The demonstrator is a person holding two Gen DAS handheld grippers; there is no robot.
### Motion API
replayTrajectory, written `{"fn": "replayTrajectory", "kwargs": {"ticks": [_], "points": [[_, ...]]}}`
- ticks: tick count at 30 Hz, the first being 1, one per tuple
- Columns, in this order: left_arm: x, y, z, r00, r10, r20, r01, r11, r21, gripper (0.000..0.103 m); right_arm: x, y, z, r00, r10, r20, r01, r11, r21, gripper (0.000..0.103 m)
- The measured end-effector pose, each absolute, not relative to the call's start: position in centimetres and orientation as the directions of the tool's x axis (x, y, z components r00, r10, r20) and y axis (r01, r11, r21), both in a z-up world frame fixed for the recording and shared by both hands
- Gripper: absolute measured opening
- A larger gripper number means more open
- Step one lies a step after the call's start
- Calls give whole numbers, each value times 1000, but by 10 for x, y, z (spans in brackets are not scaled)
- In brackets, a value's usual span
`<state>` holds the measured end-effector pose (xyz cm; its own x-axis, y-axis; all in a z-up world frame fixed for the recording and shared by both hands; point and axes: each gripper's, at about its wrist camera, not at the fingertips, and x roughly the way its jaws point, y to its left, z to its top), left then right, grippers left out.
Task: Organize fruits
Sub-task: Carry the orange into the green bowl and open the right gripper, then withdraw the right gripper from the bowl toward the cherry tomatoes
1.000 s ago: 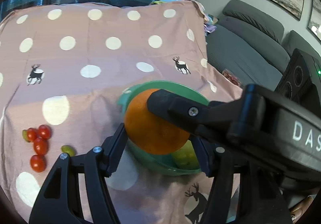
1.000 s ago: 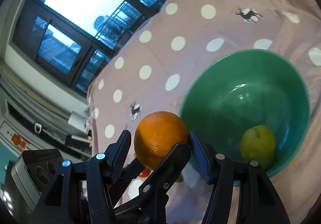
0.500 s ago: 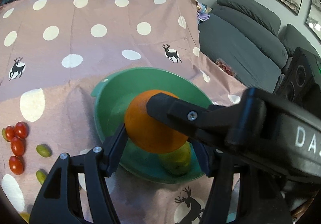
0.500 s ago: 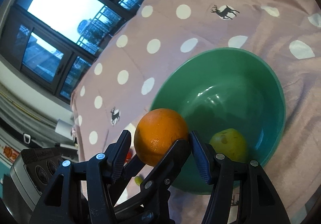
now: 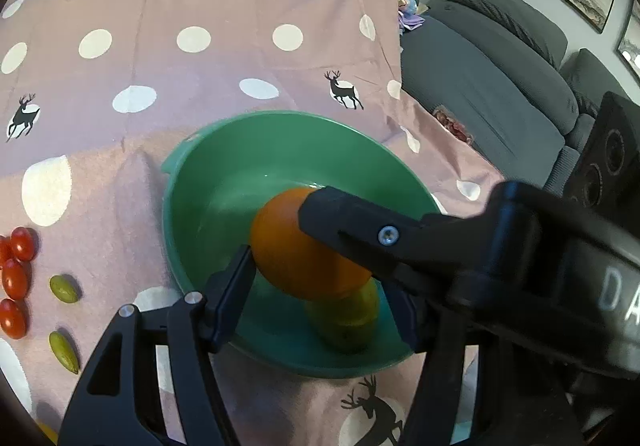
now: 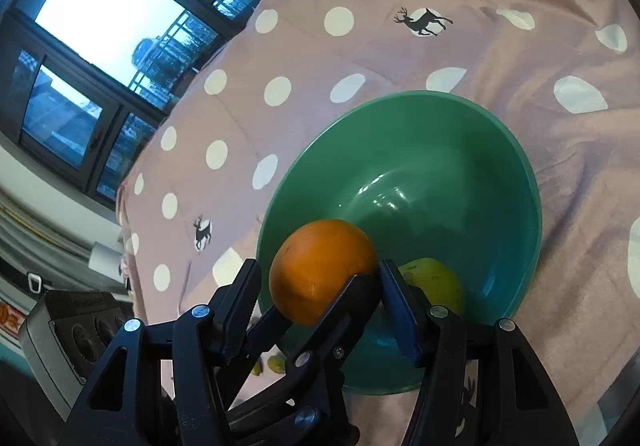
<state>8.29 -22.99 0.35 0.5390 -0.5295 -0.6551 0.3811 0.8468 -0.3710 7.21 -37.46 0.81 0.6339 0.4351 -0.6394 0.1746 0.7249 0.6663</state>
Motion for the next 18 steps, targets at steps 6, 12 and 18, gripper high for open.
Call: {"fn": "replayTrajectory", "kwargs": {"ticks": [6, 12, 18], "points": [[79, -225, 8, 570, -504, -649, 368, 863, -346, 66, 71, -373, 12, 653, 391, -648, 190, 744, 641, 63], [69, -209, 16, 589, -494, -639, 360, 869, -340, 73, 68, -372, 17, 673, 374, -638, 181, 753, 632, 63], [48, -169, 29, 647, -496, -579, 310, 865, -396, 86, 65, -364, 28, 698, 347, -627, 164, 775, 611, 63]]}}
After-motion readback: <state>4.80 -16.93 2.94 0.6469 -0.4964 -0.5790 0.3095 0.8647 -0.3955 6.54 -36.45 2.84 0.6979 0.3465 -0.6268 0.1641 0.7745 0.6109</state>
